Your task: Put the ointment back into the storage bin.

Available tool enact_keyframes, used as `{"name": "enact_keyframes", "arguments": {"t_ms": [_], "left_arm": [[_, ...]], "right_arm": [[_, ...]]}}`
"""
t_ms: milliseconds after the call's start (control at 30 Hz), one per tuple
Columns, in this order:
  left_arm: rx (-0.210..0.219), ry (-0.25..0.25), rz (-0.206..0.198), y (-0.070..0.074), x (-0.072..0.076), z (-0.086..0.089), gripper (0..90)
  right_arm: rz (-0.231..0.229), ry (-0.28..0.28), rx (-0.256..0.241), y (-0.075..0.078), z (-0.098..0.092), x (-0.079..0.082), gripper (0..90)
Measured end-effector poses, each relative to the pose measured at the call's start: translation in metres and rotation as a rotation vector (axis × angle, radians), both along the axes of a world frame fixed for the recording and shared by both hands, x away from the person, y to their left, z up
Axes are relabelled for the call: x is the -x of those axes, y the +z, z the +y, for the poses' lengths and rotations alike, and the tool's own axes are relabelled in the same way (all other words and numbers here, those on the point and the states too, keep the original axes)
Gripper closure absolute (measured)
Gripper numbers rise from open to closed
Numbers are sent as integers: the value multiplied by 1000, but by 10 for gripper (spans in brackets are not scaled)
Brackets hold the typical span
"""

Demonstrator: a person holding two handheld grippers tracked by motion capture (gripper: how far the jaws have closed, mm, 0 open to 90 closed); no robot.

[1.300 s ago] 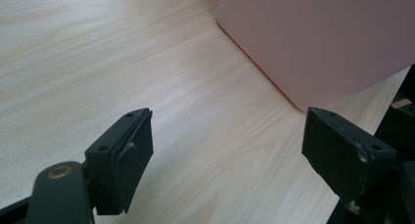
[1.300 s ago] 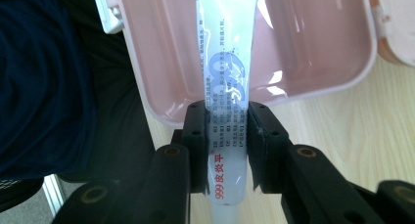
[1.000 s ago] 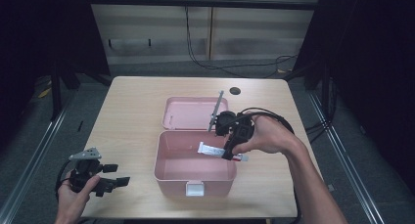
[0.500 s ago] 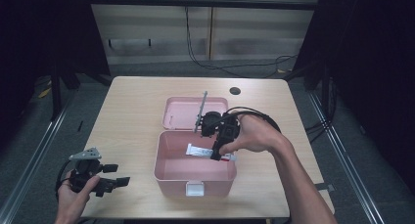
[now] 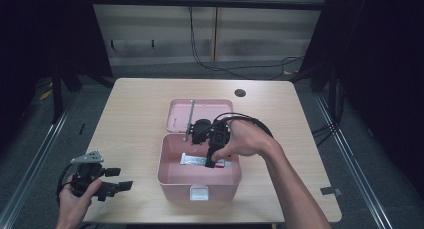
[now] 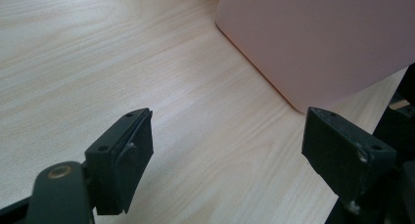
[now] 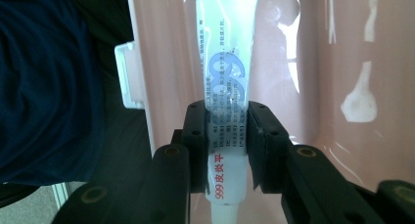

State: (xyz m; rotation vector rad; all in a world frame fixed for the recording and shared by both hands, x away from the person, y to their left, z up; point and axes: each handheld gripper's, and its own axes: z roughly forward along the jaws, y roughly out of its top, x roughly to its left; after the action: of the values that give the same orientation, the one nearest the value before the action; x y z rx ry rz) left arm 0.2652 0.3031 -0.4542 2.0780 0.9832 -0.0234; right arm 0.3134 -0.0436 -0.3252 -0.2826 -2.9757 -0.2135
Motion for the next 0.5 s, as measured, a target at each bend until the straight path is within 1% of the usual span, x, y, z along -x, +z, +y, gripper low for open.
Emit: {"name": "enact_keyframes", "arguments": {"t_ms": [100, 167, 200, 233, 300, 333, 367, 400, 500], "left_arm": [[-2, -4, 0, 0, 0, 1, 191], [0, 0, 1, 0, 0, 0, 191], [-2, -2, 0, 0, 0, 0, 191], [-2, -2, 0, 0, 0, 0, 191], [1, -1, 0, 0, 0, 0, 191], [0, -1, 0, 0, 0, 0, 191], [0, -1, 0, 0, 0, 0, 191], [-2, -4, -1, 0, 0, 0, 191], [1, -2, 1, 0, 0, 0, 191]], "right_arm": [[2, 6, -5, -2, 3, -1, 718], [18, 14, -4, -7, 8, -1, 718], [18, 14, -4, -7, 8, -1, 718], [33, 29, 7, -11, 10, -1, 718], [34, 31, 6, -12, 12, -1, 718], [42, 24, 4, -13, 13, 0, 719], [38, 40, -2, -14, 14, -1, 718], [41, 34, -2, -15, 15, -1, 719], [50, 50, 0, -17, 18, -1, 718]]}}
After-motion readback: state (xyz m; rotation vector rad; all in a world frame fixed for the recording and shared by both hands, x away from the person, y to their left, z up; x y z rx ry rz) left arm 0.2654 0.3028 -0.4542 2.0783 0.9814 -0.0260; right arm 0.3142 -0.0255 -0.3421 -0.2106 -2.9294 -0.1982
